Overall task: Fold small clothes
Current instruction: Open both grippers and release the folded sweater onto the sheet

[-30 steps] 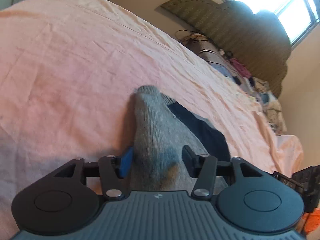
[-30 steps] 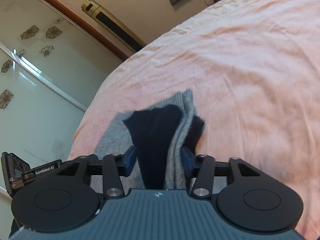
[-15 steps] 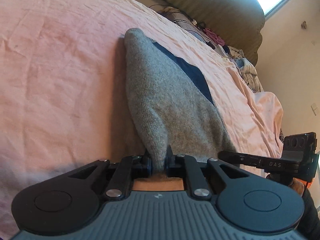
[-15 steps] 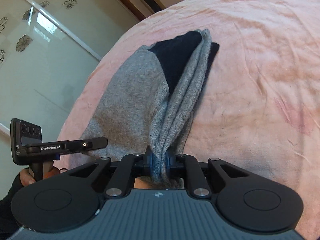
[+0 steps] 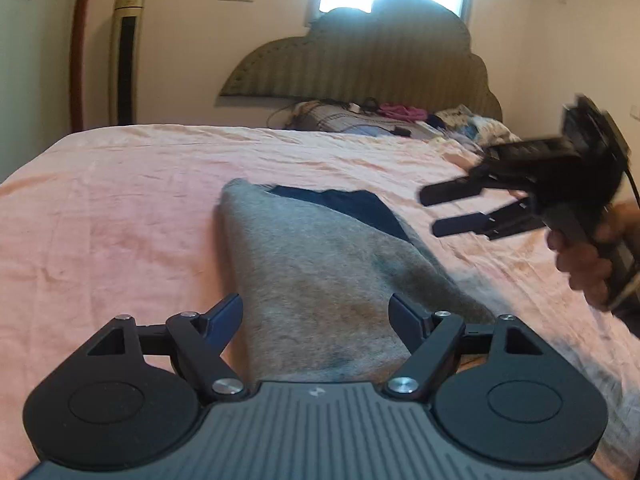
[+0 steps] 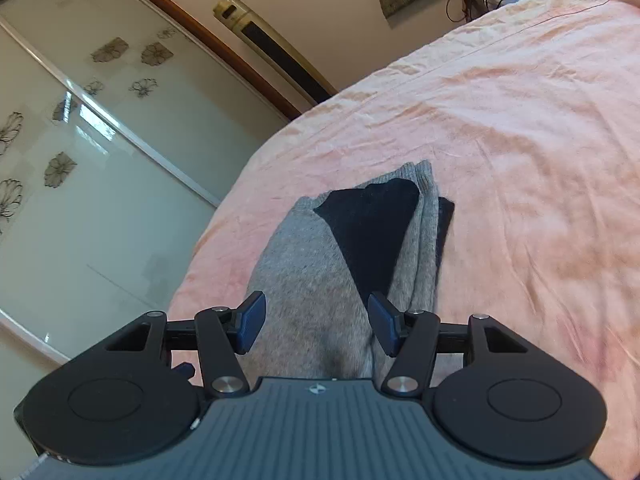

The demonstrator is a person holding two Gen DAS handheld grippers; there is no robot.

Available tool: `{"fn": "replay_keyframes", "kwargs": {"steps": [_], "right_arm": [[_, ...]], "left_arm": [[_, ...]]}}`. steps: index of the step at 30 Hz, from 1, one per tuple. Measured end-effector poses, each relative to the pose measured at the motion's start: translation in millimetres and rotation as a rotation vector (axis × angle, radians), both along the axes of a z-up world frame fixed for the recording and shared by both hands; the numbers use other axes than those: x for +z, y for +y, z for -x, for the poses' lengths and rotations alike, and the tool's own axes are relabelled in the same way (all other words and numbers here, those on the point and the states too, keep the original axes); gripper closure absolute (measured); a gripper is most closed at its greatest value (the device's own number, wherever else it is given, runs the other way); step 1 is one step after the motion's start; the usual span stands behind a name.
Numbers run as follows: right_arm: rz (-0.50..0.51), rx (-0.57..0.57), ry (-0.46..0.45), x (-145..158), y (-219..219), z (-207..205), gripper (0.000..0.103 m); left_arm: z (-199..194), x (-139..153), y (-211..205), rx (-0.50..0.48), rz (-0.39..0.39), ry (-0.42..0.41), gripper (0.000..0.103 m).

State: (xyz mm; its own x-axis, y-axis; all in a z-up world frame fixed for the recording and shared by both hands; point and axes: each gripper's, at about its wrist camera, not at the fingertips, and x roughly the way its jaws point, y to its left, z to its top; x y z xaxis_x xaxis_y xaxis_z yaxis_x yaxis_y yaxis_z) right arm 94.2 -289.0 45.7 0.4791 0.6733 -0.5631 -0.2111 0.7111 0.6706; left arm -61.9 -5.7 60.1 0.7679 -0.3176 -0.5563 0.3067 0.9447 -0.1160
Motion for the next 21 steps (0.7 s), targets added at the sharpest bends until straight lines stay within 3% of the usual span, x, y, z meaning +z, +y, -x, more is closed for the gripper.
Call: {"fn": "replay_keyframes", "kwargs": {"steps": [3,5,6,7,11,14,15,17,19,21], "right_arm": [[0.077,0.004,0.093,-24,20,-26,0.043],[0.145,0.024,0.054,-35,28,-24,0.065],[0.168,0.033,0.036,-36,25,-21,0.084],[0.146,0.038,0.037,-37,16,-18,0.094],[0.039,-0.015,0.059,-52,-17,-7,0.100],[0.063,-0.024,0.035,-34,-8,-4,0.087],[0.046,-0.052,0.011,-22,-8,-4,0.074],[-0.019,-0.083,-0.075,-2,-6,-9,0.064],[-0.040,-0.082,-0.105,10,7,-23,0.040],[-0.007,-0.053,-0.094,10,31,-46,0.033]], "left_arm": [[-10,-18,-18,-0.038,-0.048,0.052,0.023],[-14,-32,-20,-0.041,-0.074,0.111,0.023],[-11,-35,-17,-0.039,-0.074,0.093,0.024],[-7,-35,-14,-0.043,-0.067,0.086,0.024],[-1,-34,-1,-0.040,-0.047,0.098,0.023],[-4,-20,5,-0.025,-0.012,0.094,0.024],[-4,-11,6,-0.033,0.007,0.071,0.023],[-10,6,2,-0.045,0.022,0.005,0.023],[-30,14,-9,-0.054,0.002,-0.020,0.023],[-63,10,-25,-0.084,-0.009,0.008,0.023]]}}
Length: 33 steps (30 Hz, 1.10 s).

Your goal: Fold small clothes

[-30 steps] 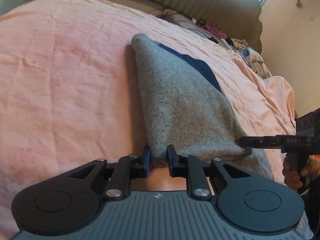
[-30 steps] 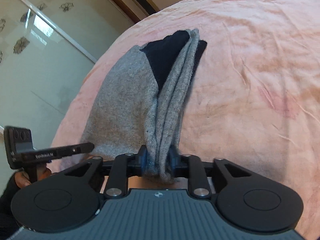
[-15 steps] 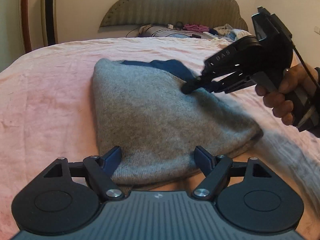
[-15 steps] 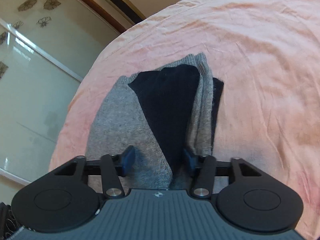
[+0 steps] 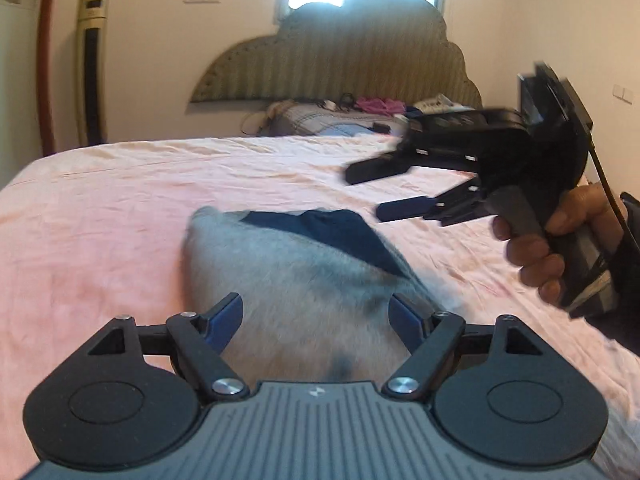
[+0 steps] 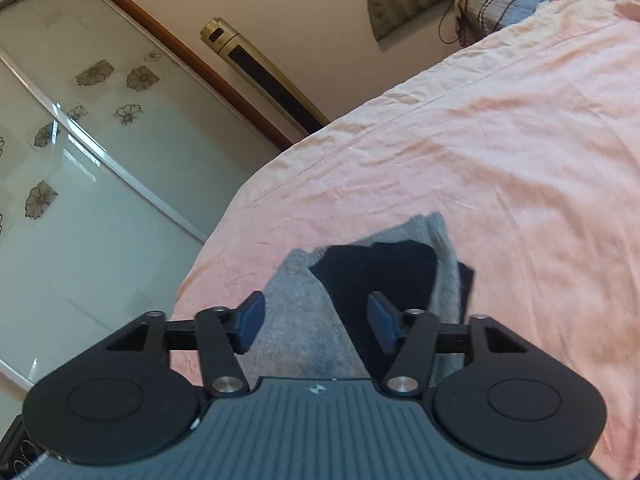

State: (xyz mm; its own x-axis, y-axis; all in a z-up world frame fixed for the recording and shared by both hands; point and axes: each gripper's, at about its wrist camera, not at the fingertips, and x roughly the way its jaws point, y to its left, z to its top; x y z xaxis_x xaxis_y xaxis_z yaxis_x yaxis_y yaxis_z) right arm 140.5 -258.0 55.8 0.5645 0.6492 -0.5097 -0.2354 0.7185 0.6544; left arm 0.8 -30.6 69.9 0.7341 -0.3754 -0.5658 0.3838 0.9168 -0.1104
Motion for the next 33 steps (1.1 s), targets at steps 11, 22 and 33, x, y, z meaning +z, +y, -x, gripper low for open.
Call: {"fn": "replay_keyframes", "kwargs": {"steps": [11,22,33], "right_arm": [[0.157,-0.008,0.111,-46,-1,-28,0.099],[0.138,0.324,0.067,-6,129,-31,0.032],[0.093,0.189,0.007,2,59,20,0.024]], "left_arm": [[-27,-27,-9,-0.013,-0.073,0.052,0.024],[35,-44,-2,-0.020,-0.062,0.067,0.023],[52,-33,46,0.084,0.104,0.106,0.022]]}}
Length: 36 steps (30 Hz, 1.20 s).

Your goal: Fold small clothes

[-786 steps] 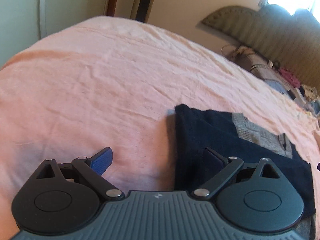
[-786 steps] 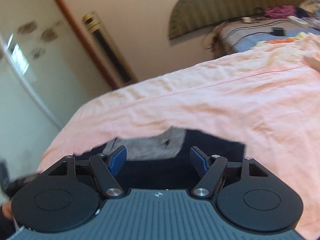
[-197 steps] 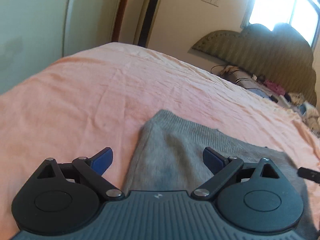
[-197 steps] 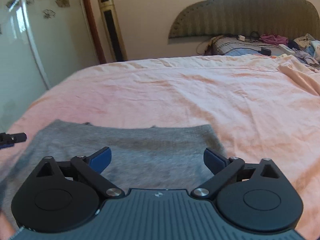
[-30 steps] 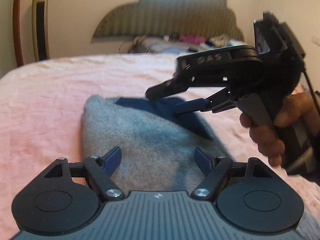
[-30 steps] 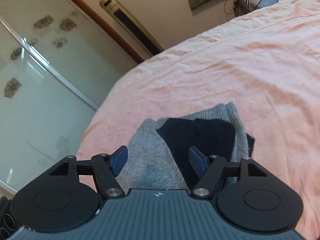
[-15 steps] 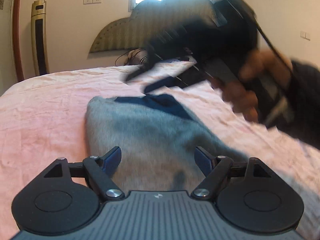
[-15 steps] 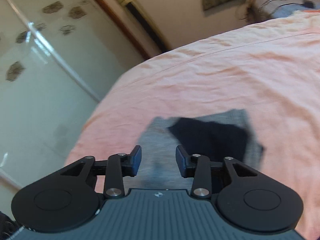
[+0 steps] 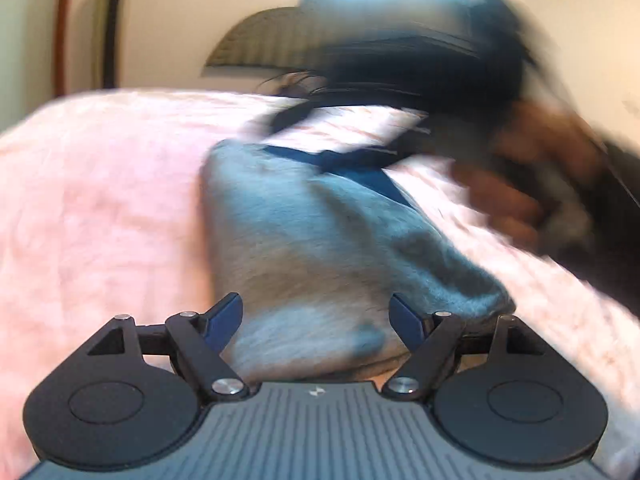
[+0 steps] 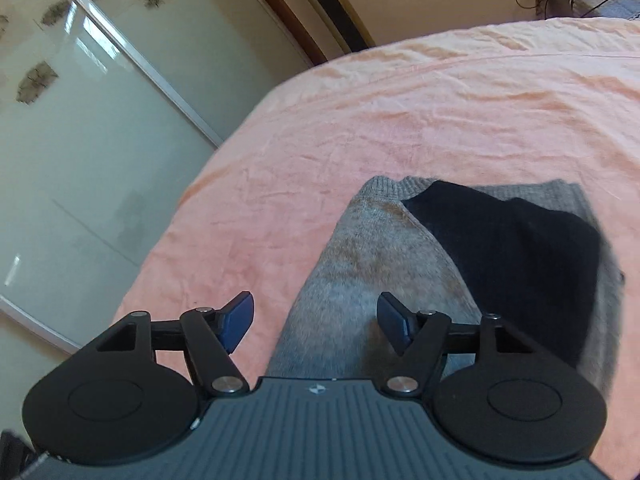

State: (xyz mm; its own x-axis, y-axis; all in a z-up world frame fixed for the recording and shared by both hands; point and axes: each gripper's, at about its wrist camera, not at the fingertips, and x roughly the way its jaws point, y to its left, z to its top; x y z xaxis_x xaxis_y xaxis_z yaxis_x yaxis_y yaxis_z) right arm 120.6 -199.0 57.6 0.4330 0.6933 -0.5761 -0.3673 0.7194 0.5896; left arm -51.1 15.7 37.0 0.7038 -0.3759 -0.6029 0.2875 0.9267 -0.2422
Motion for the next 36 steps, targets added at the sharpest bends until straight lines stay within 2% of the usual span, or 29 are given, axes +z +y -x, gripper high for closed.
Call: {"fn": "replay_keyframes", "kwargs": {"steps": [1,3,5,7,9,10,11,12,13,17,19,20,21,22,23,25,26,27,28,29,32,35,36], "right_arm": [[-0.024,-0.032,-0.001,1,-22,16,0.019],[-0.030,-0.106,0.028,-7,-67,44,0.018],[-0.007,-0.169,0.101,-26,-100,63,0.017],[-0.011,-0.186,0.185,-45,-116,77,0.020],[-0.072,-0.154,0.197,-52,-119,89,0.021],[-0.091,-0.132,0.209,-54,-116,92,0.028],[-0.084,-0.100,0.222,-58,-108,96,0.037],[-0.055,-0.079,0.222,-60,-102,97,0.060],[-0.012,-0.066,0.203,-62,-95,98,0.079],[0.025,-0.007,0.136,-49,-97,110,0.082],[0.082,-0.016,0.122,-51,-104,112,0.083],[0.066,-0.022,0.126,-54,-110,111,0.085],[0.035,-0.027,0.138,-56,-114,109,0.082],[0.013,-0.025,0.148,-55,-116,106,0.069],[0.005,-0.028,0.145,-50,-118,102,0.062],[-0.029,-0.073,0.077,-35,-124,94,0.013],[-0.053,-0.099,0.047,-29,-127,87,0.005],[-0.080,-0.116,0.029,-24,-129,75,0.003],[-0.101,-0.126,0.032,-21,-129,57,0.005],[-0.112,-0.140,0.046,-21,-128,39,0.005],[-0.089,-0.188,0.109,-31,-116,-15,0.011],[-0.024,-0.209,0.157,-47,-95,-56,0.012],[-0.022,-0.203,0.156,-52,-88,-62,0.013]], "left_arm": [[-2,-3,12,0.023,0.049,0.044,0.022],[-11,-14,41,0.083,0.203,0.167,0.023],[-17,-19,57,0.103,0.327,0.210,0.023],[-26,-21,59,0.088,0.401,0.258,0.023],[-36,-28,54,0.050,0.475,0.312,0.024],[-38,-29,51,0.045,0.483,0.325,0.028],[-42,-31,46,0.030,0.477,0.353,0.056],[-46,-34,41,0.022,0.460,0.392,0.087],[-47,-36,37,0.026,0.437,0.404,0.089],[-26,-15,33,-0.012,0.361,0.324,0.092],[-17,-11,31,-0.040,0.286,0.298,0.092],[-16,-13,32,-0.045,0.234,0.301,0.089],[-16,-13,36,-0.048,0.198,0.304,0.089],[-14,-11,42,-0.054,0.184,0.292,0.088],[-11,-4,47,-0.061,0.175,0.275,0.084],[-10,16,54,-0.050,0.144,0.209,0.071],[-14,26,56,-0.027,0.137,0.166,0.044],[-22,33,58,0.002,0.141,0.125,0.008],[-30,38,59,0.035,0.155,0.083,0.000],[-42,38,58,0.049,0.181,0.059,0.000],[-99,19,51,0.088,0.271,0.185,0.000],[-140,1,41,0.118,0.282,0.248,0.001],[-150,-4,35,0.114,0.275,0.267,0.005]]}}
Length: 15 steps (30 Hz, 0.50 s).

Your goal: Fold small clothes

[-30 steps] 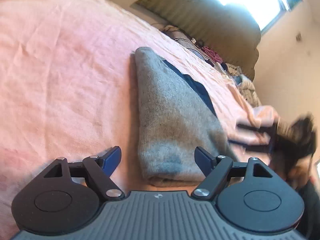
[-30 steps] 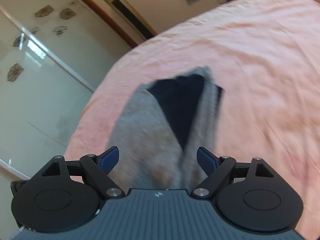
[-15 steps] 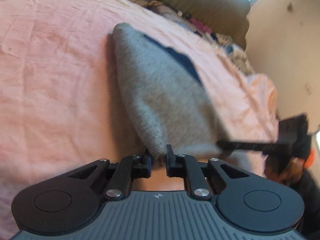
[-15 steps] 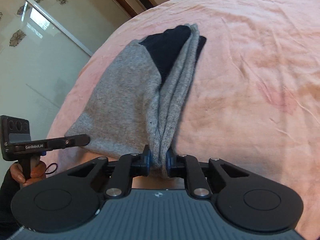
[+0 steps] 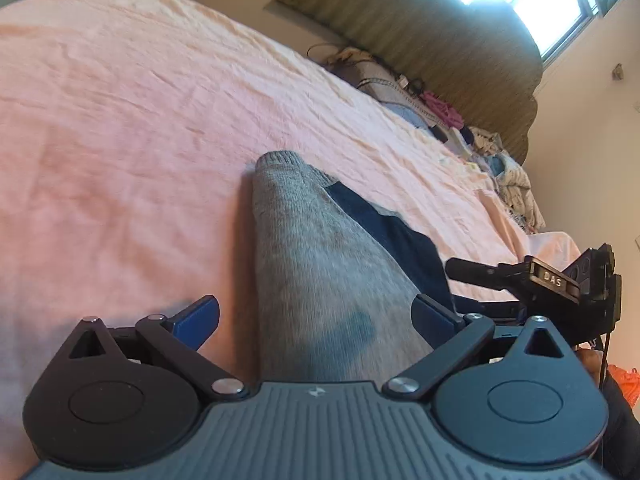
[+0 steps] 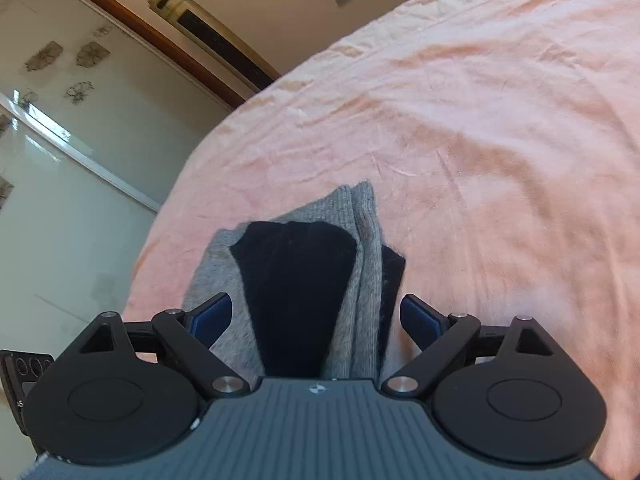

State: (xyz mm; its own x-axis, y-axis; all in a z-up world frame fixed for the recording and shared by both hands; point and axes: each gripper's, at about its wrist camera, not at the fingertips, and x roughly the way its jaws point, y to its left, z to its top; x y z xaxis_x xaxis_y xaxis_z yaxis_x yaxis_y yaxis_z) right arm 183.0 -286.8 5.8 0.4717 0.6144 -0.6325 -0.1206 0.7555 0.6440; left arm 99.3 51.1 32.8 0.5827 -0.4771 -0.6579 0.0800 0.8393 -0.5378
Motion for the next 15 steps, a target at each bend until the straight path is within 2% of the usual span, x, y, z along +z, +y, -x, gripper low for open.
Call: {"fn": "replay_keyframes", "kwargs": {"steps": [1,2,3,4,7,8,9,10,11,12,13,15], "right_arm": [[0.001,0.006,-0.026,-1,6,-2,0.022],[0.004,0.025,-0.025,-4,14,-3,0.039],[0.035,0.048,-0.047,-4,21,-4,0.075],[0.086,0.056,-0.119,1,26,1,0.075],[0.127,0.050,-0.257,6,26,14,0.076],[0.139,0.040,-0.264,2,26,17,0.075],[0.138,0.033,-0.235,-3,24,20,0.067],[0.129,0.019,-0.191,-7,20,24,0.050],[0.087,0.013,-0.176,-7,13,30,0.046],[0.057,0.009,-0.159,-5,7,38,0.029],[0.027,-0.005,-0.139,-3,-1,50,0.016],[-0.037,0.006,-0.090,-4,-16,73,0.012]], "left_arm": [[-9,-5,-5,-0.009,-0.004,0.020,0.012],[-15,-9,-10,-0.018,-0.013,0.032,0.053],[-18,-10,-14,-0.020,-0.032,0.029,0.064],[-17,-7,-16,-0.009,-0.050,0.002,0.067],[-1,-2,-28,-0.013,-0.139,-0.097,0.070],[6,-4,-32,-0.029,-0.181,-0.126,0.067],[13,-4,-34,-0.033,-0.203,-0.145,0.061],[19,-4,-31,-0.033,-0.199,-0.147,0.059],[25,-2,-26,-0.034,-0.175,-0.120,0.046],[31,-2,-19,-0.031,-0.142,-0.080,0.032],[39,-3,-13,-0.025,-0.104,-0.049,0.026],[58,-8,0,-0.029,-0.017,-0.015,0.024]]}}
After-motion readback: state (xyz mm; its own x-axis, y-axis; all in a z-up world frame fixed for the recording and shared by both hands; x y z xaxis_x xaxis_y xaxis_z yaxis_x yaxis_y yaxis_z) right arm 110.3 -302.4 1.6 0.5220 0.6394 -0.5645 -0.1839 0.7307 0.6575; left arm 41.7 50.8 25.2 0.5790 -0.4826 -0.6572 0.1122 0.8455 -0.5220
